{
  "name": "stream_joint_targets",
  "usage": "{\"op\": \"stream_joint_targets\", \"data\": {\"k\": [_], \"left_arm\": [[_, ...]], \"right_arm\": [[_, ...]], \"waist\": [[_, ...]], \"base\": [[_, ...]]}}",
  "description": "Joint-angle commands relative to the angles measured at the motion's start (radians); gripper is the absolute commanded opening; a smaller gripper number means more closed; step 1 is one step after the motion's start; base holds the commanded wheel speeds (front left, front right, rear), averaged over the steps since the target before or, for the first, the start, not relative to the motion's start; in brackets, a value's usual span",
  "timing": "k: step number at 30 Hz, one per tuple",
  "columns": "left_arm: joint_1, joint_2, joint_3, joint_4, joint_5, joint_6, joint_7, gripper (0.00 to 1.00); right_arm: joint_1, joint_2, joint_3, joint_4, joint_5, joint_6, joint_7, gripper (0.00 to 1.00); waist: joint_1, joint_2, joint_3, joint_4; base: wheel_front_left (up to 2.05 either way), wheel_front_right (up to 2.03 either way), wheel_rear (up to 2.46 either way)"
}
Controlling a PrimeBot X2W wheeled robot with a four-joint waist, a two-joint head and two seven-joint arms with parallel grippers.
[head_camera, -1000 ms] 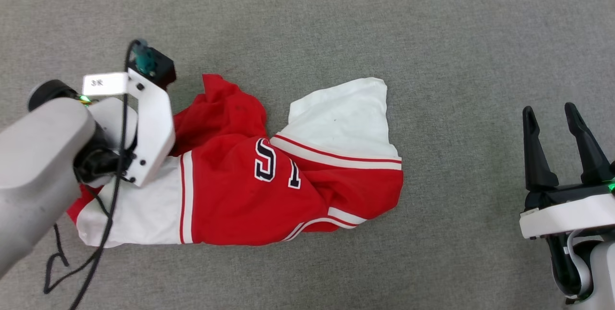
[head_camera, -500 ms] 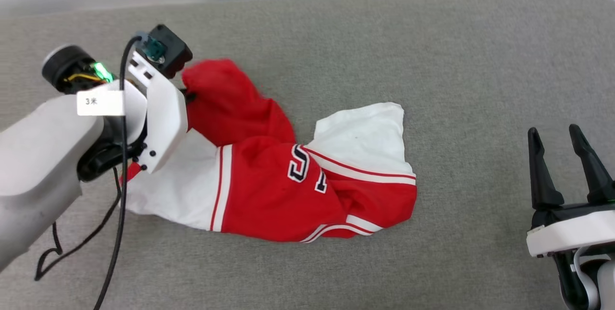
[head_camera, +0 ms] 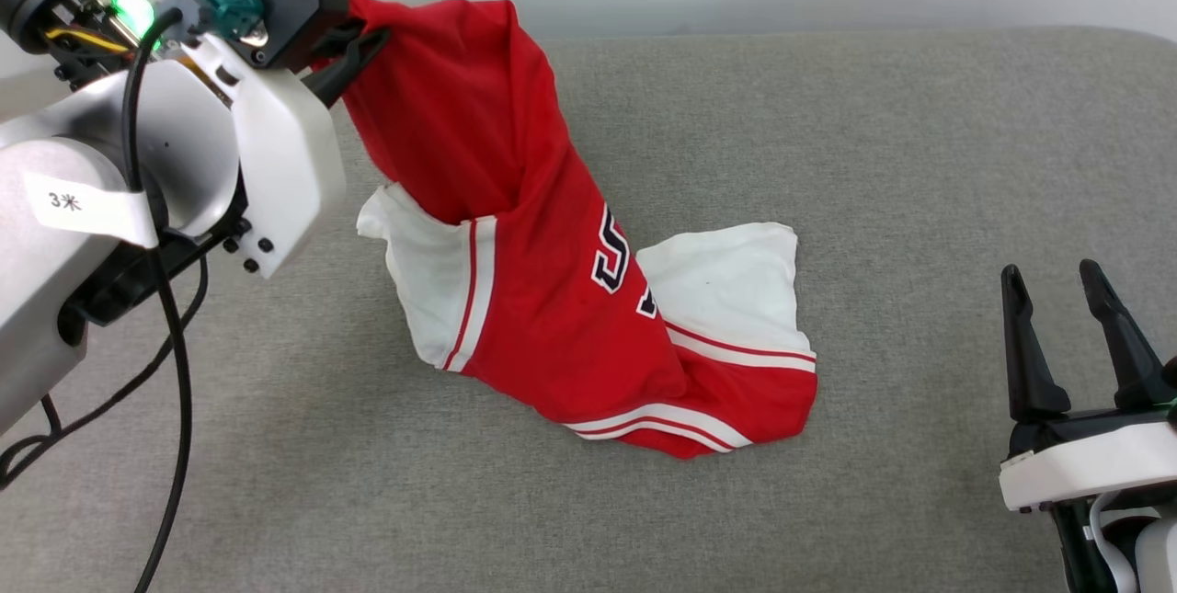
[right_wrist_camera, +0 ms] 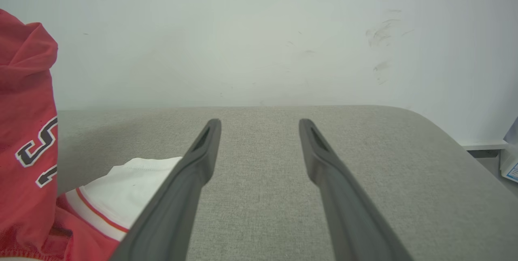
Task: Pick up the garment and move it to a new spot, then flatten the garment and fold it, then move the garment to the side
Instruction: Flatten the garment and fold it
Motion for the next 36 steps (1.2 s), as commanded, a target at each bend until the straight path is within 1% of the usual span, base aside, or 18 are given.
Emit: {"op": "stream_joint_targets", "data": {"k": [1,5,9,12,16,21,26,30,34,36], "left_arm": [[-0.012,0.0,0.005,-0.004,0.006,0.006,-0.002,0.0],[-0.034,-0.018,0.008,-0.003,0.012,-0.003,-0.002,0.0],[-0.077,-0.06,0.015,0.061,0.011,-0.029,-0.004,0.0],[-0.124,-0.111,0.019,0.144,0.009,-0.062,-0.006,0.0],[-0.215,-0.175,0.019,0.271,0.034,-0.105,-0.017,0.0],[-0.314,-0.251,-0.003,0.45,0.053,-0.137,-0.044,0.0],[-0.354,-0.323,-0.053,0.608,0.041,-0.146,-0.082,0.0],[-0.359,-0.37,-0.133,0.664,0.014,-0.147,-0.092,0.0],[-0.321,-0.391,-0.179,0.701,-0.014,-0.148,-0.054,0.0],[-0.295,-0.396,-0.188,0.709,-0.023,-0.148,-0.017,0.0]], "right_arm": [[0.004,0.004,-0.001,-0.003,0.004,-0.001,-0.005,1.0],[-0.005,0.01,-0.005,-0.005,0.004,-0.001,-0.011,1.0],[-0.03,0.016,-0.002,-0.008,0.005,-0.001,-0.017,1.0],[-0.053,0.021,0.007,-0.008,0.008,-0.001,-0.026,1.0],[-0.087,0.024,0.019,-0.004,0.008,-0.001,-0.039,1.0],[-0.132,0.025,0.029,-0.001,0.008,-0.001,-0.059,1.0],[-0.165,0.027,0.039,0.0,0.002,-0.001,-0.075,1.0],[-0.184,0.028,0.046,0.003,0.002,-0.001,-0.085,1.0],[-0.2,0.031,0.053,0.007,0.002,-0.001,-0.093,1.0],[-0.208,0.031,0.057,0.008,0.0,-0.001,-0.097,1.0]], "waist": [[0.0,0.0,0.006,-0.007],[0.0,0.0,0.029,-0.028],[0.0,0.0,0.07,-0.057],[0.0,0.0,0.112,-0.086],[0.0,0.0,0.176,-0.128],[0.0,0.0,0.252,-0.174],[0.0,0.0,0.309,-0.21],[0.0,0.0,0.342,-0.229],[0.0,0.0,0.363,-0.241],[0.0,0.0,0.372,-0.246]], "base": [[0.0,0.0,0.0],[0.0,0.0,0.0],[0.0,0.0,0.0],[0.0,0.0,0.0],[0.0,0.0,0.0],[0.0,0.0,0.0],[0.0,0.0,0.0],[0.0,0.0,0.0],[0.0,0.0,0.0],[0.0,0.0,0.0]]}}
